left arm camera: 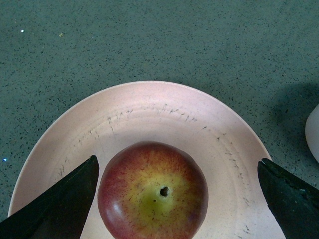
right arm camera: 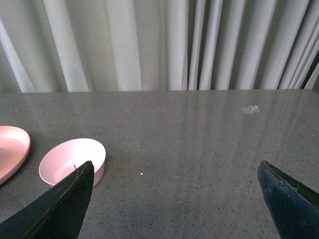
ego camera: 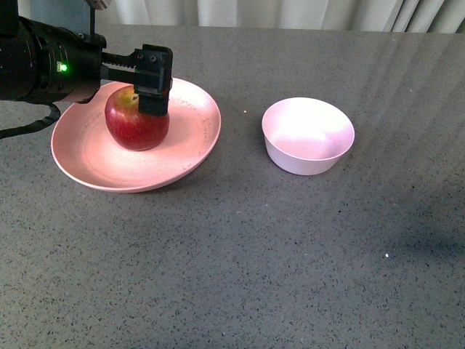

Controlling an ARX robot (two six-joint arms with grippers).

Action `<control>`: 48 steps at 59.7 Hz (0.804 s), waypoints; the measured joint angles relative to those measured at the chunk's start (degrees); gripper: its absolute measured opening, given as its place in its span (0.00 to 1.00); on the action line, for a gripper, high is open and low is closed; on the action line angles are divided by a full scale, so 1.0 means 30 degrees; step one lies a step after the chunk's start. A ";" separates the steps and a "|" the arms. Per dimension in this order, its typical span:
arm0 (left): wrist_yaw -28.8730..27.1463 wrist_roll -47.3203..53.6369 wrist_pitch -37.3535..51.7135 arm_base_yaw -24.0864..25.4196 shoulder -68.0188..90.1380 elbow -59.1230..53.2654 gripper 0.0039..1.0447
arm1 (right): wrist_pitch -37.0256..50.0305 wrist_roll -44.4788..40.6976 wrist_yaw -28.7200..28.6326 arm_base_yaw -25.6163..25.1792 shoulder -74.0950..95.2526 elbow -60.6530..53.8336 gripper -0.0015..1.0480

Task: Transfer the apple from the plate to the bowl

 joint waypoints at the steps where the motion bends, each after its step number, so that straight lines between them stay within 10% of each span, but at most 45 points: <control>1: -0.0058 0.0007 0.0029 0.0036 0.0073 0.0000 0.92 | 0.0000 0.0000 0.0000 0.0000 0.0000 -0.0007 0.91; 48: -0.0408 0.0627 0.0211 0.0350 0.1078 -0.0007 0.92 | 0.0000 0.0000 0.0000 0.0000 0.0000 0.0000 0.91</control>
